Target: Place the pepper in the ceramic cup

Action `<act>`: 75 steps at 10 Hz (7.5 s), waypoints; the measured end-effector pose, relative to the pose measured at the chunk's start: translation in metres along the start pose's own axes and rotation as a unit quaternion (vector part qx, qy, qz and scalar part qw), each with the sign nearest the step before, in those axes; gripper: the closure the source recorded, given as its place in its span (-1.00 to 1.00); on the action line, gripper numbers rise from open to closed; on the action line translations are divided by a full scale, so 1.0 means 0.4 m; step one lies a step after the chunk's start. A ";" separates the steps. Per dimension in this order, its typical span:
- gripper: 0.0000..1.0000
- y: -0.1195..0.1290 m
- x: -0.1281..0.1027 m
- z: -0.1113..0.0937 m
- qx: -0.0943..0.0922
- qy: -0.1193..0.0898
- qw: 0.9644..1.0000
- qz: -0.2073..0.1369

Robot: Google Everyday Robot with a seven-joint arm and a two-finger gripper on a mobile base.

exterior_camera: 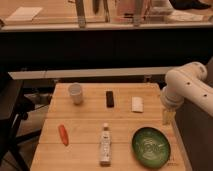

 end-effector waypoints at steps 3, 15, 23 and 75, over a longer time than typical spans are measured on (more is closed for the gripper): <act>-0.60 0.000 0.000 0.000 0.000 0.000 1.000 0.000; -0.60 0.010 -0.286 -0.027 0.019 0.038 0.993 -0.112; -0.60 0.037 -0.497 -0.031 0.034 0.048 0.975 -0.215; -0.60 0.158 -1.219 0.188 0.015 -0.028 0.853 -0.522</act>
